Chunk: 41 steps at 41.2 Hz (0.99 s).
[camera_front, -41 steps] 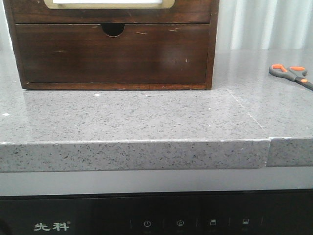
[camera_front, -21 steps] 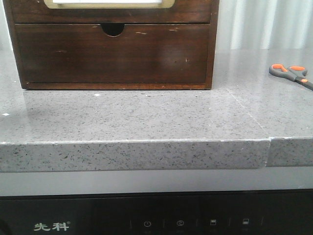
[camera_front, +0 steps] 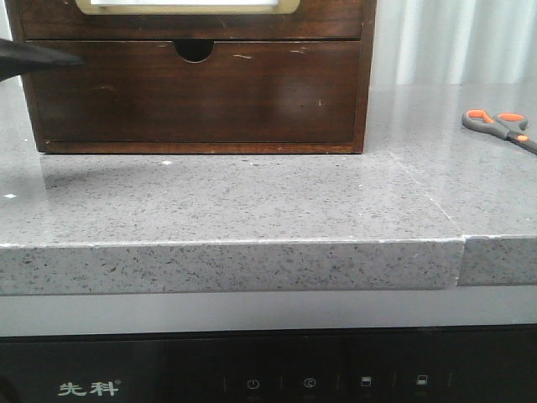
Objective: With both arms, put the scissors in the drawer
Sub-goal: 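Reach the left gripper to the white drawer handle and grasp it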
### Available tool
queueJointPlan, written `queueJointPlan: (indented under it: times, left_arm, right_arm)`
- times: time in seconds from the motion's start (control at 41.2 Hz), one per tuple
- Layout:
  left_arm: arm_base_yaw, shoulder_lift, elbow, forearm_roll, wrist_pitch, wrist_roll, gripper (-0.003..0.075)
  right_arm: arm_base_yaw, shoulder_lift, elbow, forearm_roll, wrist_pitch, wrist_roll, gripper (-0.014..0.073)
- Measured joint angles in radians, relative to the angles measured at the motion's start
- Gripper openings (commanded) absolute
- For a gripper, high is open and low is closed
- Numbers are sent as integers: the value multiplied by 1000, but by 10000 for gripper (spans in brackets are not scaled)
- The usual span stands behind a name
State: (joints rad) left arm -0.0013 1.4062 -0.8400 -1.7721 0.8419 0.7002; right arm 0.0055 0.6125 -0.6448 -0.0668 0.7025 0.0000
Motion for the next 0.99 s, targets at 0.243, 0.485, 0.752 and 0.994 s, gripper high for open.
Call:
queueJointPlan:
  times: [0.243, 0.485, 0.752, 0.994]
  left_arm:
    - [0, 97, -102, 0, 15, 0, 494]
    - [0, 147, -164, 0, 15, 0, 369]
    - [0, 168, -169, -3, 21, 0, 256]
    - [0, 168, -171, -7, 50, 0, 115]
  right_arm:
    - [0, 0, 0, 0, 0, 0, 625]
    - [0, 0, 0, 0, 0, 0, 625]
    - [0, 0, 0, 0, 0, 0, 625]
    - [0, 0, 0, 0, 0, 0, 625]
